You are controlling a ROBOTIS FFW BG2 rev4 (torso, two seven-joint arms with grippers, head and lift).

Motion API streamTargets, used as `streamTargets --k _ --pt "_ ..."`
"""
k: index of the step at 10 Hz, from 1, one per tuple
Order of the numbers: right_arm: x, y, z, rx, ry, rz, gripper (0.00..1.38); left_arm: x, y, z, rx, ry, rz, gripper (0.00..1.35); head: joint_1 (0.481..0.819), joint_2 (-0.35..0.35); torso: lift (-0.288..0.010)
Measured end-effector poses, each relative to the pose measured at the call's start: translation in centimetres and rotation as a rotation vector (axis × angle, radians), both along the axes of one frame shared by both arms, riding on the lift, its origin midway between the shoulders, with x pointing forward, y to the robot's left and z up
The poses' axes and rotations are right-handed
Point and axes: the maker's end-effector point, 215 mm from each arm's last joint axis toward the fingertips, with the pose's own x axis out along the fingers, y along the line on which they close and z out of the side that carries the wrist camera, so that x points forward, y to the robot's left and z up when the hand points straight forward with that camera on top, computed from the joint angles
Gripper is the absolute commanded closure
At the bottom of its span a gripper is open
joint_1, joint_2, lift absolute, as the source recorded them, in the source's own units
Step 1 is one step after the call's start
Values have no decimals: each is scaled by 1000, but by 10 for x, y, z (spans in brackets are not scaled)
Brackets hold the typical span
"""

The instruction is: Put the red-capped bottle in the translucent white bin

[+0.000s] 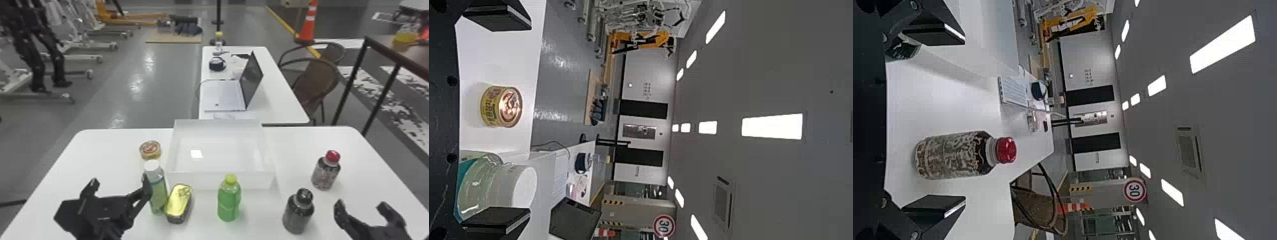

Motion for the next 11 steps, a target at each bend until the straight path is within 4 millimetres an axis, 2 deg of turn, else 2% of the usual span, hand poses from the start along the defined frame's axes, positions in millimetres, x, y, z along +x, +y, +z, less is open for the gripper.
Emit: streamTargets --k 3,5,8,11 --pt "-4 -42 -22 -24 31 2 162 -1 0 -7 -17 6 4 -1 549 0 -100" --pt "-4 -62 -36 -30 44 38 162 -2 1 -6 -18 5 5 -1 549 0 -100" --pt "14 -74 -55 -41 67 88 162 -2 1 -8 -23 10 6 -1 549 0 -100" --pt "37 -87 -60 -102 101 107 163 -3 1 -8 -26 8 7 -1 549 0 -100"
